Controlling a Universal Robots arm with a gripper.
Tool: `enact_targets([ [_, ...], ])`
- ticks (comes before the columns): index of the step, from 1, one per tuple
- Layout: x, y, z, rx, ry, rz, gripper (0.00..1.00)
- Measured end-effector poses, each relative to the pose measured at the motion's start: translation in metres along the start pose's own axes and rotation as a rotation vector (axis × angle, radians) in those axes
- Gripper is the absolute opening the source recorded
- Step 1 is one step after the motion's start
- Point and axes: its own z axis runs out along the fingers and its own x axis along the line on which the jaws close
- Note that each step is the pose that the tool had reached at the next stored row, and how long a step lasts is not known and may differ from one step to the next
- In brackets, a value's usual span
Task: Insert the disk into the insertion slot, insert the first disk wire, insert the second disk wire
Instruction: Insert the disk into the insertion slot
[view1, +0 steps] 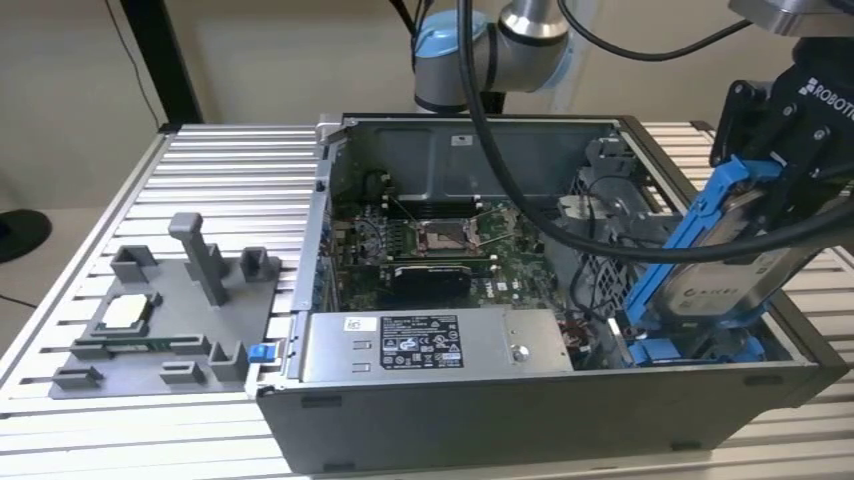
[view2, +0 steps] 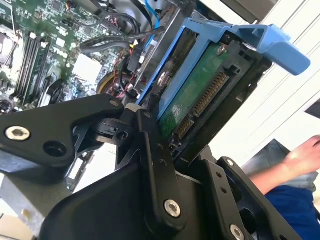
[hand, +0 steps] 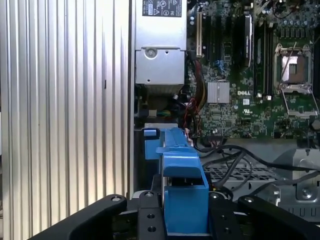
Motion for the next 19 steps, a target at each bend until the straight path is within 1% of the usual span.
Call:
enact_targets([
  [5, 0.0018, -0.0004, 0.0044, 0.0006, -0.0012, 0.000, 0.00],
  [19, 0.0020, -0.0009, 0.0134, 0.0064, -0.0017, 0.000, 0.00],
])
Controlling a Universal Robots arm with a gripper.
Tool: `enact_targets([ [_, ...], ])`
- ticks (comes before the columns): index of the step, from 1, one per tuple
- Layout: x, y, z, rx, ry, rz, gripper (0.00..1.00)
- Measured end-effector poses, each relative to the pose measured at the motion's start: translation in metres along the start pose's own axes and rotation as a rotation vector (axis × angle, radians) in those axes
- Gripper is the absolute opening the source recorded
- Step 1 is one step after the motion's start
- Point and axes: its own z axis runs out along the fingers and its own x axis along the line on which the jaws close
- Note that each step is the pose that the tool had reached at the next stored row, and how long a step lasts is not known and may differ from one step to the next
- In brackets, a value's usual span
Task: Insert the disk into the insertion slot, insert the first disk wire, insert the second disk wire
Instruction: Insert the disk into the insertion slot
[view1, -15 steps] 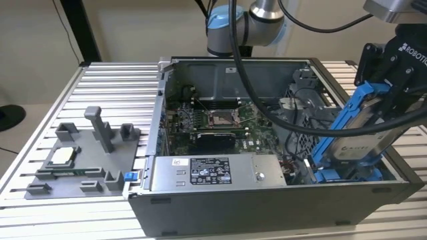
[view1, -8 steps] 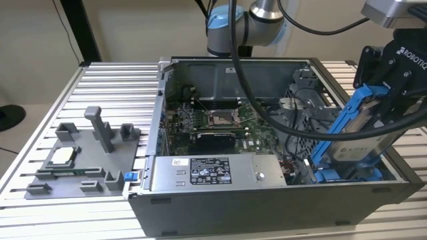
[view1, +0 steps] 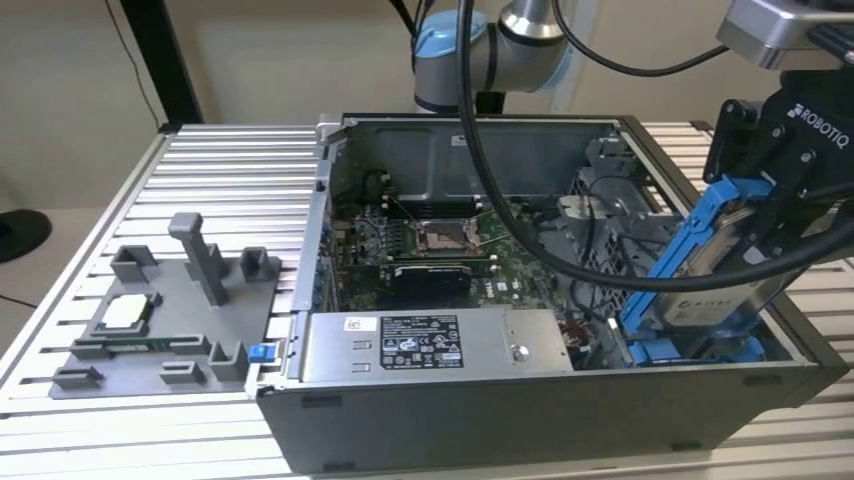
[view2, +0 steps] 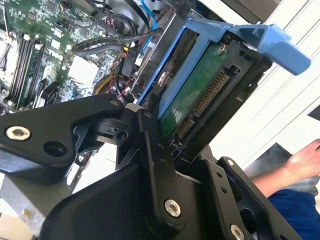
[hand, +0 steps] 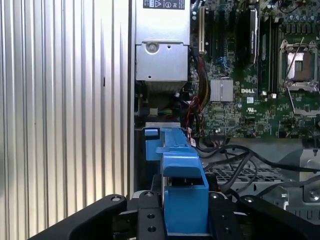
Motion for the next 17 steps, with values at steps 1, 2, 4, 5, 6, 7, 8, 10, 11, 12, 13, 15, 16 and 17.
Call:
enact_targets([
  [1, 0.0000, 0.0000, 0.0004, 0.0008, -0.0001, 0.000, 0.00],
  [2, -0.0001, 0.0000, 0.0008, 0.0017, -0.0001, 0.000, 0.00],
  [4, -0.0003, -0.0001, 0.0014, 0.0037, -0.0001, 0.000, 0.00],
  [5, -0.0006, -0.0001, 0.0015, 0.0044, 0.0000, 0.000, 0.00],
  [6, -0.0010, -0.0001, 0.0017, 0.0046, -0.0002, 0.000, 0.00],
  [7, -0.0015, 0.0000, 0.0018, 0.0048, -0.0002, 0.000, 0.00],
  [8, -0.0021, 0.0000, 0.0019, 0.0048, -0.0003, 0.000, 0.00],
  [10, -0.0034, 0.0000, 0.0020, 0.0050, -0.0002, 0.000, 0.00],
  [11, -0.0042, 0.0000, 0.0020, 0.0053, -0.0002, 0.000, 0.00],
  [12, -0.0049, 0.0000, 0.0021, 0.0058, -0.0003, 0.000, 0.00],
  [13, -0.0056, 0.0000, 0.0022, 0.0065, -0.0004, 0.000, 0.00],
  [15, -0.0061, 0.0000, 0.0028, 0.0075, -0.0005, 0.000, 0.00],
  [16, -0.0062, 0.0000, 0.0032, 0.0078, -0.0007, 0.000, 0.00],
  [17, -0.0063, 0.0000, 0.0035, 0.0081, -0.0007, 0.000, 0.00],
])
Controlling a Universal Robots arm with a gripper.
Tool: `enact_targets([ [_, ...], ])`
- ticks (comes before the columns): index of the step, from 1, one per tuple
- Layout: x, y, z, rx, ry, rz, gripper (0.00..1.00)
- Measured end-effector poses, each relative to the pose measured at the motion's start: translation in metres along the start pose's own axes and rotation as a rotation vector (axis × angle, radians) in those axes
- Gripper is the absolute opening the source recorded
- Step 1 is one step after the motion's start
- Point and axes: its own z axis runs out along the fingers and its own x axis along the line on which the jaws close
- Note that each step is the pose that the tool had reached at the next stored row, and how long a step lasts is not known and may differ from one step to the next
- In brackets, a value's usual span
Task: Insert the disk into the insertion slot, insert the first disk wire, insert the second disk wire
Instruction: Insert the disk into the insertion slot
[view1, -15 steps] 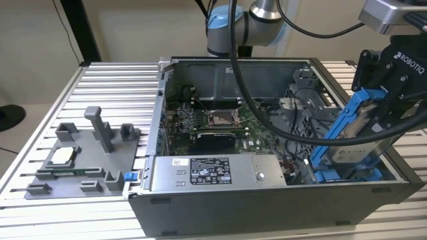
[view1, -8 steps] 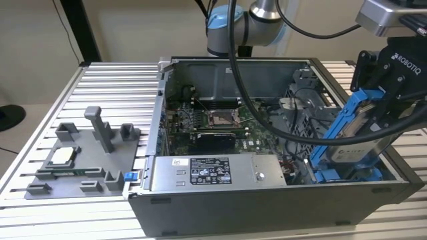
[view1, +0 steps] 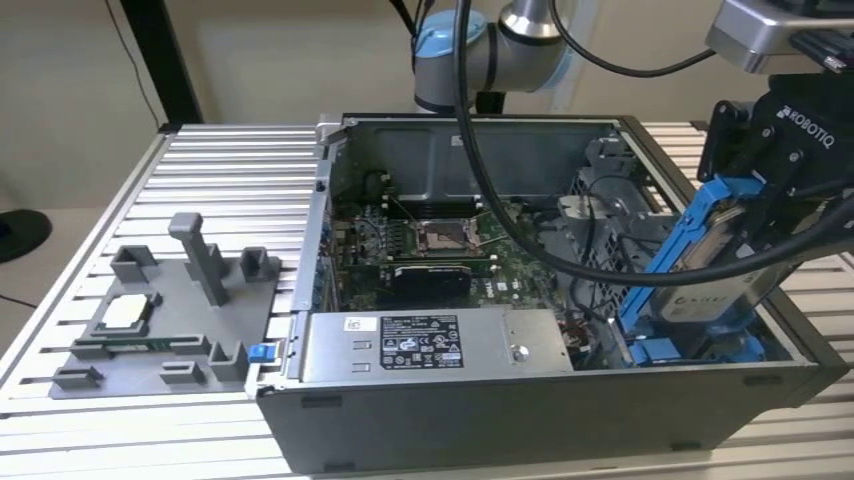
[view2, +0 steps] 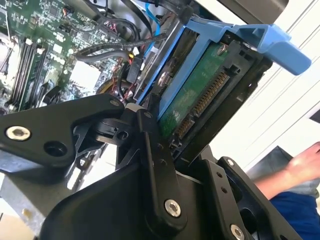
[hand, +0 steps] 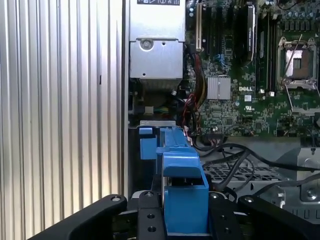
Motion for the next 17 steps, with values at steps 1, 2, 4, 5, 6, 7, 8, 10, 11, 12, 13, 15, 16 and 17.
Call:
enact_targets([
  [1, -0.0001, 0.0000, 0.0005, 0.0003, 0.0000, 0.000, 0.00],
  [2, -0.0004, 0.0000, 0.0011, 0.0005, 0.0000, 0.000, 0.00],
  [4, -0.0008, 0.0004, 0.0023, 0.0009, -0.0002, 0.000, 0.00],
  [5, -0.0010, 0.0005, 0.0029, 0.0010, -0.0003, 0.000, 0.00],
  [6, -0.0011, 0.0006, 0.0037, 0.0011, -0.0004, 0.000, 0.00],
  [7, -0.0011, 0.0006, 0.0044, 0.0013, -0.0005, 0.000, 0.00],
  [8, -0.0012, 0.0006, 0.0051, 0.0016, -0.0003, 0.000, 0.00],
  [10, -0.0011, 0.0005, 0.0069, 0.0020, -0.0003, 0.000, 0.00],
  [11, -0.0011, 0.0005, 0.0076, 0.0020, -0.0001, -0.001, 0.00],
  [12, -0.0011, 0.0005, 0.0082, 0.0022, -0.0001, -0.001, 0.00],
  [13, -0.0011, 0.0004, 0.0090, 0.0022, -0.0011, -0.001, 0.00],
  [15, -0.0010, 0.0004, 0.0103, 0.0022, -0.0006, -0.002, 0.00],
  [16, -0.0009, 0.0003, 0.0119, 0.0022, -0.0010, -0.002, 0.00],
  [17, -0.0008, 0.0002, 0.0138, 0.0022, -0.0012, -0.002, 0.00],
])
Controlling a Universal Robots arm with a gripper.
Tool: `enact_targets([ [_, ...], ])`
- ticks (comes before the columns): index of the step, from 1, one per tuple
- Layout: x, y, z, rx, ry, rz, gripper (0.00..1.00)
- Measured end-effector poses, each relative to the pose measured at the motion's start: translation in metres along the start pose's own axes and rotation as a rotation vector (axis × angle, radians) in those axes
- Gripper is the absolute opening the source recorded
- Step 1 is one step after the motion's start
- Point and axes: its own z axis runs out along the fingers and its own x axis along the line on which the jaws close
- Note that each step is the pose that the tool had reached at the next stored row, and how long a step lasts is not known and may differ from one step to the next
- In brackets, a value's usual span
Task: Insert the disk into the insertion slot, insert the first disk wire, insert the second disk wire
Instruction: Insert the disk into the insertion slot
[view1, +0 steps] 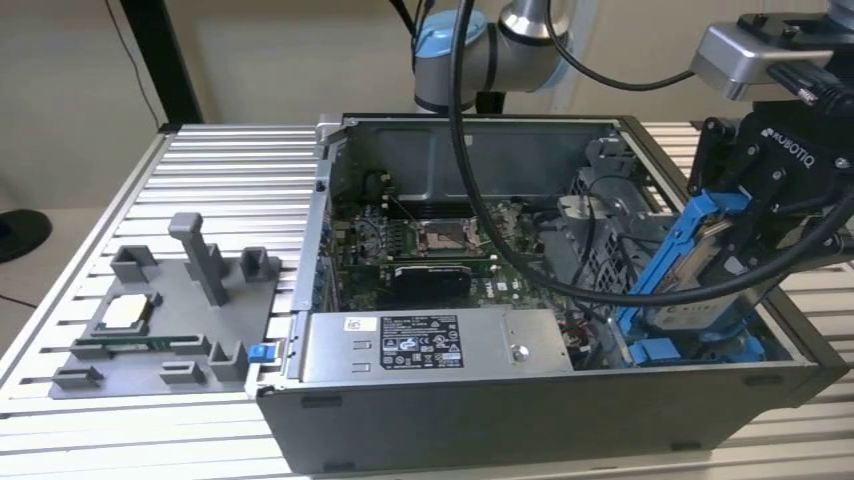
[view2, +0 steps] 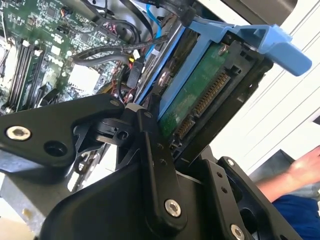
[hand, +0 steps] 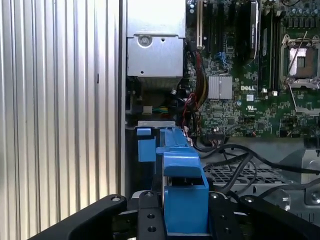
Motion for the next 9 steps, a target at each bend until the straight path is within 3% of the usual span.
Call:
enact_targets([
  [9, 0.0004, -0.0007, 0.0160, -0.0001, 0.0001, -0.003, 0.00],
])
